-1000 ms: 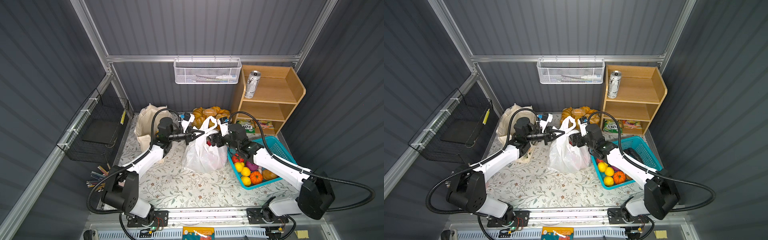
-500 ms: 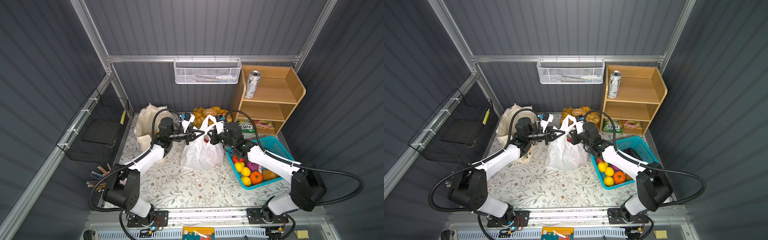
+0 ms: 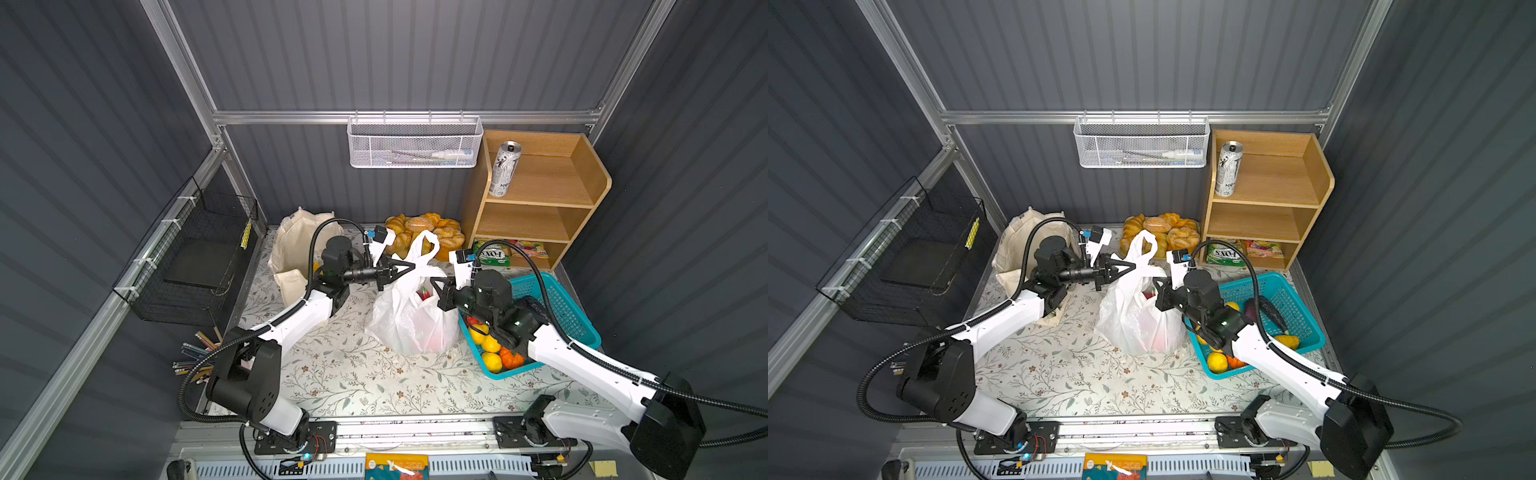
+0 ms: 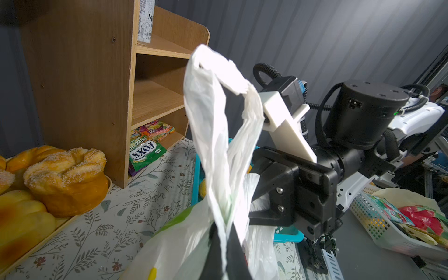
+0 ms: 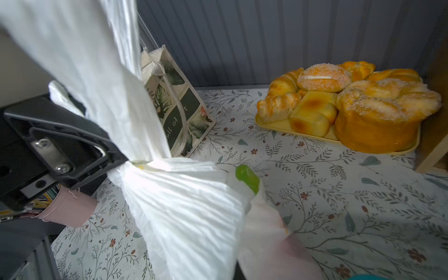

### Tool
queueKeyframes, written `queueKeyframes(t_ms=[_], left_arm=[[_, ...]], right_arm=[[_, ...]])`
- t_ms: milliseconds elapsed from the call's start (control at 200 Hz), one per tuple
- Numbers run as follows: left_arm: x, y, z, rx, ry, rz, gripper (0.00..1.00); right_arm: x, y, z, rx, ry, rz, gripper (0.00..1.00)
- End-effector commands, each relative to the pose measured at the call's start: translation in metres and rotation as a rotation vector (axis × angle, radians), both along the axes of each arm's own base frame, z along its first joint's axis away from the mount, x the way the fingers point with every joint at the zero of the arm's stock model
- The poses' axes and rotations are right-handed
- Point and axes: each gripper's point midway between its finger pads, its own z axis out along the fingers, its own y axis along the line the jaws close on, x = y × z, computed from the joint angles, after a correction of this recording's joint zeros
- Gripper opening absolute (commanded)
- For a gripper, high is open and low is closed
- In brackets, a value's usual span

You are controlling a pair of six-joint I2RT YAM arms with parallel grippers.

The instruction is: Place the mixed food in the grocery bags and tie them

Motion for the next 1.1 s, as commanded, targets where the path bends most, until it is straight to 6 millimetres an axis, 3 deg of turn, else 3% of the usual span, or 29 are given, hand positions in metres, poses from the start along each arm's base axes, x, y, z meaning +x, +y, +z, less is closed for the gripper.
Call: queueKeyframes(t_ms=[0,30,65,150,520,715,866,1036,1066,1096], left_arm=[[0.017,0.016,0.006,-0.029,-0.045,0.077,0.00],[0.017,0.016,0.007,-0.034,-0.055,0.080,0.00],[0.016,0.016,0.008,-0.039,-0.063,0.076,0.00],[0.014,0.015,0.008,-0.035,-0.064,0.061,0.00],[0.009,0.013,0.005,-0.027,-0.045,0.012,0.00],[0.009,0.011,0.007,-0.030,-0.037,-0.007,0.00],[0.010,0.009,0.005,-0.032,-0.020,-0.024,0.00],[0.010,0.010,0.002,-0.029,-0.010,-0.019,0.00],[0.010,0.010,0.001,-0.025,-0.009,-0.015,0.00],[0.010,0.010,0.001,-0.021,-0.011,-0.013,0.00]], right_arm=[[0.023,-0.031,-0.001,-0.043,-0.031,-0.179,0.17],[0.025,-0.030,-0.002,-0.052,-0.034,-0.173,0.41],[0.026,-0.027,-0.001,-0.056,-0.042,-0.154,0.58],[0.027,-0.023,-0.001,-0.077,-0.047,-0.135,0.74],[0.027,-0.001,0.007,-0.051,-0.081,-0.036,0.89],[0.044,0.011,0.009,-0.055,-0.087,-0.038,0.90],[0.064,0.018,0.002,-0.074,-0.084,-0.068,0.80],[0.064,0.015,0.018,-0.041,-0.120,-0.086,0.08],[0.062,0.012,0.020,-0.039,-0.126,-0.091,0.00],[0.060,0.009,0.023,-0.037,-0.133,-0.095,0.00]])
